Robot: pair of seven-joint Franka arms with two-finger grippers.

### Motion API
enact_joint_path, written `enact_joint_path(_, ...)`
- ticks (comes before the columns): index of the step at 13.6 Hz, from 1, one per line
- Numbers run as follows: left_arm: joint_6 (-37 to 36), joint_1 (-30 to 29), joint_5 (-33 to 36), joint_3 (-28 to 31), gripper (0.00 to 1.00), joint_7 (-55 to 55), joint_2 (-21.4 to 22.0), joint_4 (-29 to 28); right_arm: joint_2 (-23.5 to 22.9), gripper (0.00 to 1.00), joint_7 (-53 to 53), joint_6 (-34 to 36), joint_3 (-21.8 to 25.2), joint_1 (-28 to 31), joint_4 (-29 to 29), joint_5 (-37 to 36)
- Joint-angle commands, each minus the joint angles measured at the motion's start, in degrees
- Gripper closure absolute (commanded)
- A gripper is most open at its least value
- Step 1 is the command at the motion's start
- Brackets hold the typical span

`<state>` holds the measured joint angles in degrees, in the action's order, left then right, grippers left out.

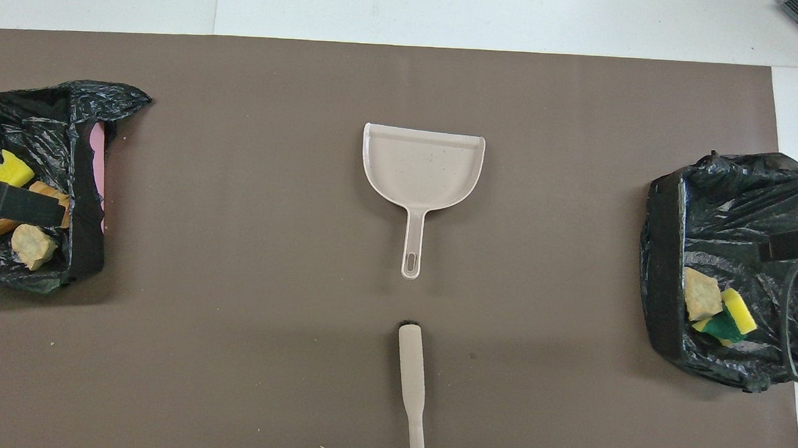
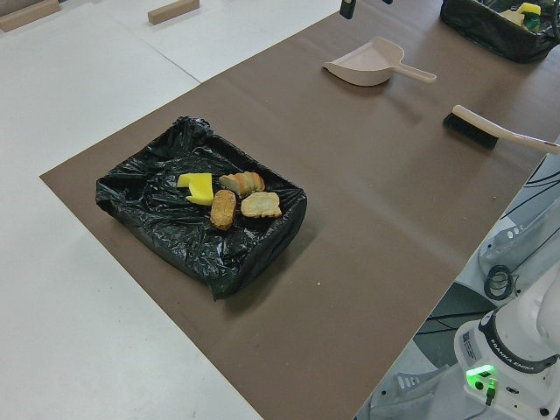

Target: Sweep and dump trash in bin

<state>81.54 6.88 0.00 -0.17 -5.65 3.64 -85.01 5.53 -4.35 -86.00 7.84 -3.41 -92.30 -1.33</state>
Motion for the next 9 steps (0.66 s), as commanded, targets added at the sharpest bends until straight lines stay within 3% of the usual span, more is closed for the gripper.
enact_joint_path(1,-1.9,-1.1,-0.8,-0.5,0.0,0.1,0.1,0.8,1.4,0.0,2.8,-1.2,-0.2,0.2,-1.7,0.9)
enact_joint_path(9,-3.0,-1.2,-0.8,-0.6,0.0,0.6,0.6,0.1,0.9,0.0,2.1,-1.2,-0.2,0.2,-0.8,1.0)
